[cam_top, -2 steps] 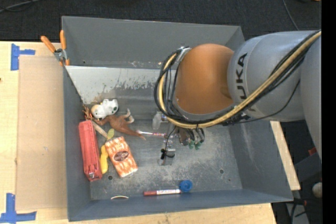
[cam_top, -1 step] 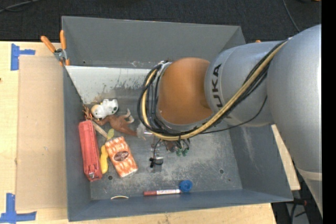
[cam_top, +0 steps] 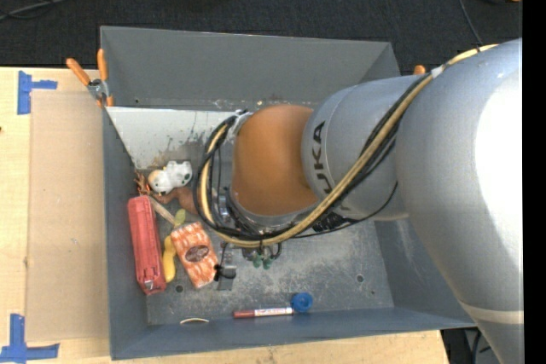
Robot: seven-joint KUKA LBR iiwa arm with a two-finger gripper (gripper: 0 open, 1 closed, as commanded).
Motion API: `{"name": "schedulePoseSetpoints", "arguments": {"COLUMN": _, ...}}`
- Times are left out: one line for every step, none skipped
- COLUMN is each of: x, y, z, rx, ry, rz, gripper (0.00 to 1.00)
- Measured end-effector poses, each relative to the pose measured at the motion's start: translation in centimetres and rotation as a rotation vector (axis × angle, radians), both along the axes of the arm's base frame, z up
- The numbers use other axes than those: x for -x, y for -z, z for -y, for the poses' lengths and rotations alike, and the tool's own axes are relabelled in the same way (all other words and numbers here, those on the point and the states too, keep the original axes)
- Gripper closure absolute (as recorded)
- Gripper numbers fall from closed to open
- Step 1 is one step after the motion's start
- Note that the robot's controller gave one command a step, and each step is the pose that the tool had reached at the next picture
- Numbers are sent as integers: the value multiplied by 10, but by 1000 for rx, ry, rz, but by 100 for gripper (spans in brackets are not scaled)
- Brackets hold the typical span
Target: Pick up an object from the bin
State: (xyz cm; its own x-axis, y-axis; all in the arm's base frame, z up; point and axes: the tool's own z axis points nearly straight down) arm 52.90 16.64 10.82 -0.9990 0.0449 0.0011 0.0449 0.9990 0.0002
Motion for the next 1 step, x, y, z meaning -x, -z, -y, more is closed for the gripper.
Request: {"name": "schedulePoseSetpoints", "arguments": {"x": 4, "y": 8, "z": -30, "rx": 1, "ry": -88, "rz": -3, "gripper": 0}}
